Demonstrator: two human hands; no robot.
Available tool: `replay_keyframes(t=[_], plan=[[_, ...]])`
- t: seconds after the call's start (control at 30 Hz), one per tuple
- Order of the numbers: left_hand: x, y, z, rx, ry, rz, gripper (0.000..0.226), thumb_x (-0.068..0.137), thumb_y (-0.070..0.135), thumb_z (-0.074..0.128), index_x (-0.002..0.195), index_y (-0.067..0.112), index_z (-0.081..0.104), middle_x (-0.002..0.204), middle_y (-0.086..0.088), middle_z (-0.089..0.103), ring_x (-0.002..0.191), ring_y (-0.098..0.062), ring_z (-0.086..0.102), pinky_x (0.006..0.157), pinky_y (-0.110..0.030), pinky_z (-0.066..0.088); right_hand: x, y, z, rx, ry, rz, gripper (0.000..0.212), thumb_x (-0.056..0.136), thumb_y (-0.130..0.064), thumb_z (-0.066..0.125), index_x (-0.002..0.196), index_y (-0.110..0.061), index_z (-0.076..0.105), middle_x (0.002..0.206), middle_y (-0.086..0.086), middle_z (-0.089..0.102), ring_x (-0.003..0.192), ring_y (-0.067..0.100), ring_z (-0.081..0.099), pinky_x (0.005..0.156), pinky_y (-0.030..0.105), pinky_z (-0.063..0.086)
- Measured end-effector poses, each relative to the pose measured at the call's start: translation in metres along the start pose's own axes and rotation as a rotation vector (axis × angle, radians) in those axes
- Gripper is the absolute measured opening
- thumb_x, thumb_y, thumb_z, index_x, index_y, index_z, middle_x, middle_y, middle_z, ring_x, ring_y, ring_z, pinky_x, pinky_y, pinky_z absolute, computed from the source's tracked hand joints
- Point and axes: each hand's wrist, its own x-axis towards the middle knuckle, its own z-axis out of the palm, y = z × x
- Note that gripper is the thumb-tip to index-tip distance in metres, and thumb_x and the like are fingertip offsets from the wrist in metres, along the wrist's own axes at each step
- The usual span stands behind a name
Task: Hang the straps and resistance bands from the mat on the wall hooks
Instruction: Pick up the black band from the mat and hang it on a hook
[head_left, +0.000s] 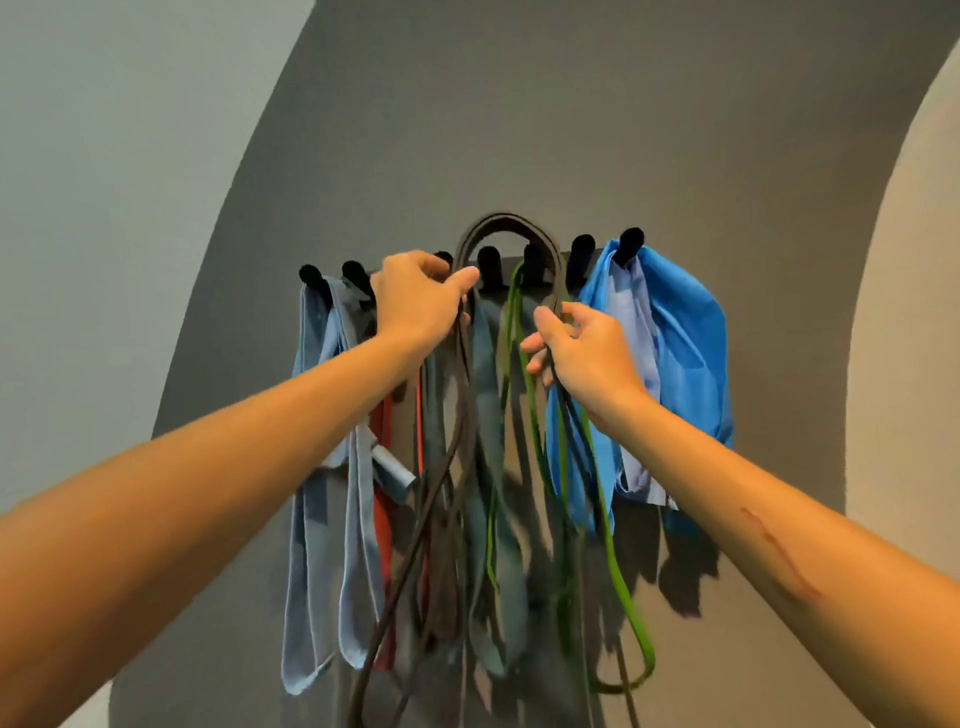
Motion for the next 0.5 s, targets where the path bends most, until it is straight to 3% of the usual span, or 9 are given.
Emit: replay_keyframes(t=[0.1,0.2,0.27,0.33,0.43,0.5], plan=[[0.027,-0.004,0.023,0.118,0.092,0.034,0.028,0.084,0.041,0.069,0.099,0.018,0.062,0.097,-0.007,0.07,0.121,-0.021,0.044,0.085,-0.023,0.032,0.047,0.013,0.005,0.011,0.038,-0.047,0.037,0.098,-0.025,0.053,0.132,-0.021,0.038,0.083,0.009,0.071,0.055,0.013,0.061,0.05,0.023,0.045],[0.036,-0.015,0.04,0.198,0.12,0.038,0.029,0.09,0.031,0.066,0.11,0.011,0.068,0.115,-0.012,0.064,0.127,-0.023,0.036,0.092,-0.03,0.034,0.073,0.033,0.019,-0.038,0.062,-0.114,0.048,0.098,-0.025,0.054,0.142,-0.03,0.037,0.084,0.007,0.071,0.059,0.009,0.062,0.05,0.019,0.049],[0.037,-0.03,0.052,0.278,0.119,0.063,0.026,0.091,0.028,0.065,0.108,0.01,0.071,0.115,-0.011,0.065,0.126,-0.027,0.04,0.098,-0.032,0.035,0.084,0.055,0.028,-0.106,0.023,-0.109,0.049,0.098,-0.028,0.054,0.145,-0.029,0.041,0.099,0.009,0.071,0.076,0.013,0.066,0.066,0.025,0.057],[0.035,-0.045,0.061,0.355,0.107,0.149,0.027,0.092,0.026,0.063,0.111,0.009,0.071,0.111,-0.01,0.07,0.12,-0.027,0.052,0.102,-0.033,0.04,0.089,0.083,0.034,-0.191,-0.017,-0.06,0.046,0.099,-0.03,0.052,0.144,-0.027,0.046,0.119,0.012,0.067,0.101,0.025,0.064,0.084,0.033,0.055],[0.028,-0.056,0.067,0.415,0.06,0.229,0.035,0.094,0.023,0.06,0.124,0.006,0.063,0.119,-0.013,0.068,0.12,-0.025,0.057,0.106,-0.032,0.04,0.08,0.114,0.034,-0.326,-0.046,-0.038,0.047,0.1,-0.027,0.05,0.146,-0.027,0.043,0.125,0.016,0.063,0.117,0.032,0.056,0.073,0.012,0.036],[0.027,-0.057,0.066,0.429,0.007,0.261,0.038,0.096,0.022,0.058,0.129,0.004,0.058,0.125,-0.015,0.064,0.123,-0.026,0.054,0.108,-0.034,0.039,0.068,0.121,0.033,-0.326,0.005,-0.086,0.048,0.101,-0.025,0.05,0.148,-0.026,0.039,0.114,0.014,0.067,0.104,0.026,0.062,0.069,0.007,0.032]])
